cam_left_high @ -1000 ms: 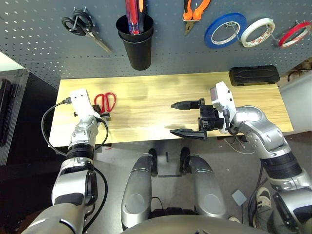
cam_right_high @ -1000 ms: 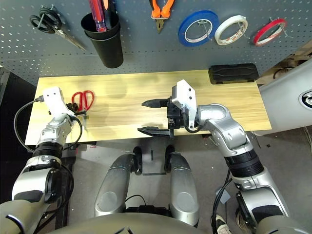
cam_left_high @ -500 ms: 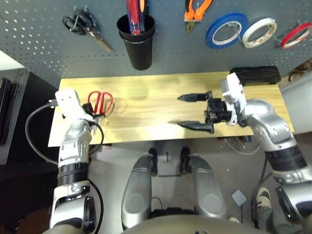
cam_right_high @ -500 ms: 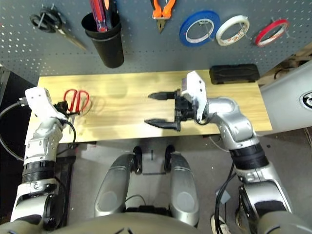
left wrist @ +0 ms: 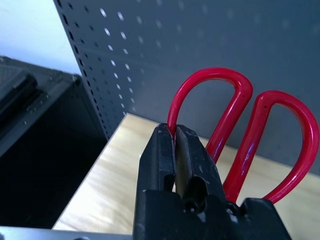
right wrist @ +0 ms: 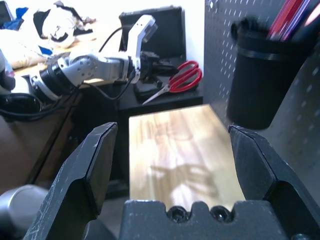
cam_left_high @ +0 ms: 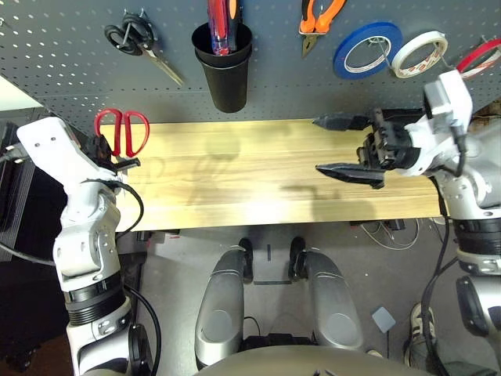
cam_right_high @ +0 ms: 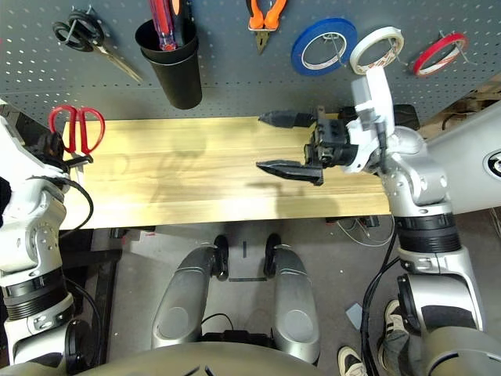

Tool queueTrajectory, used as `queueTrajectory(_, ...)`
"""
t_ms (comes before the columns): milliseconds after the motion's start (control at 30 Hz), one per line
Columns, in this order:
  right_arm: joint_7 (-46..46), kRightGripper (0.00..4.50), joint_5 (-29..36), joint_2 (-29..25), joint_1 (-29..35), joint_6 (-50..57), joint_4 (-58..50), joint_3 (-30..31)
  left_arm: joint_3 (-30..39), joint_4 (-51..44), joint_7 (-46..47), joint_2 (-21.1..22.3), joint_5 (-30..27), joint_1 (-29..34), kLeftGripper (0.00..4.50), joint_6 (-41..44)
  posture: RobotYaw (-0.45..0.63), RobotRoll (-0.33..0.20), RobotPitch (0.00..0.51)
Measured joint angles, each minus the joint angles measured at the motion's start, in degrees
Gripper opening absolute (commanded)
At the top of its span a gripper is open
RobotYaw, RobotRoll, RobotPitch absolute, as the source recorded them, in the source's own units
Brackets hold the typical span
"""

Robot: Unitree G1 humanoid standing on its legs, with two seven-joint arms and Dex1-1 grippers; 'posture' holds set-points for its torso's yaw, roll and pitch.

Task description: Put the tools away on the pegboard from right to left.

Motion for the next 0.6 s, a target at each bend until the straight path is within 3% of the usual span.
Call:
queueTrajectory(267, 1.0, 4.5, 0.7, -4.0, -5.2, 0.5, 3.1, -2.7, 0.9, -3.1, 0.8, 0.3, -0.1, -5.6, 0.05, -1.1, -0.01, 0.0, 0.27)
queueTrajectory(600, 1.8, 4.5, 2.7, -7.3, -8.1, 2.9, 5.0, -4.8, 1.8, -7.8, 0.3, -0.5, -1.7, -5.8, 0.05, -6.3, -0.01, 0.0, 0.263)
